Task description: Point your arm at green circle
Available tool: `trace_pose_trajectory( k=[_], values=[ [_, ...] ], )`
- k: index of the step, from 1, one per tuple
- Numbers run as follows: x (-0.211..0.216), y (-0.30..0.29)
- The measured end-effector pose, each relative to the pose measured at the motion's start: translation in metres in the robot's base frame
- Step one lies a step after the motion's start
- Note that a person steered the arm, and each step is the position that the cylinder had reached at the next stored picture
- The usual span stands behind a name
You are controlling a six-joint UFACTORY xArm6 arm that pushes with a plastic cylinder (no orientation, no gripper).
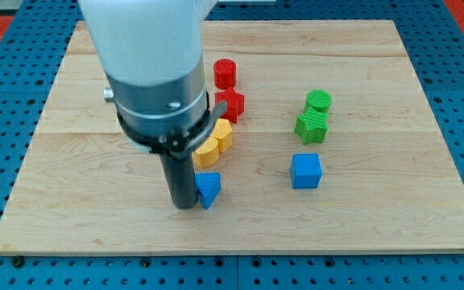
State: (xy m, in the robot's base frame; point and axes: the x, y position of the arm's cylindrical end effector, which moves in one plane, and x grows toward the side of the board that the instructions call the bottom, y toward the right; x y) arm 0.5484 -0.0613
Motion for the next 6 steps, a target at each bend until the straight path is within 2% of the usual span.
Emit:
trace_pose_trajectory(
  k=[1, 2, 3, 4, 5, 6],
  values=[
    [-0.002, 0.005],
    [0.015, -0.018],
    [0.023, 0.000],
    [0.041, 0.062],
    [0.032, 0.179],
    [-0.014, 0.223]
  ],
)
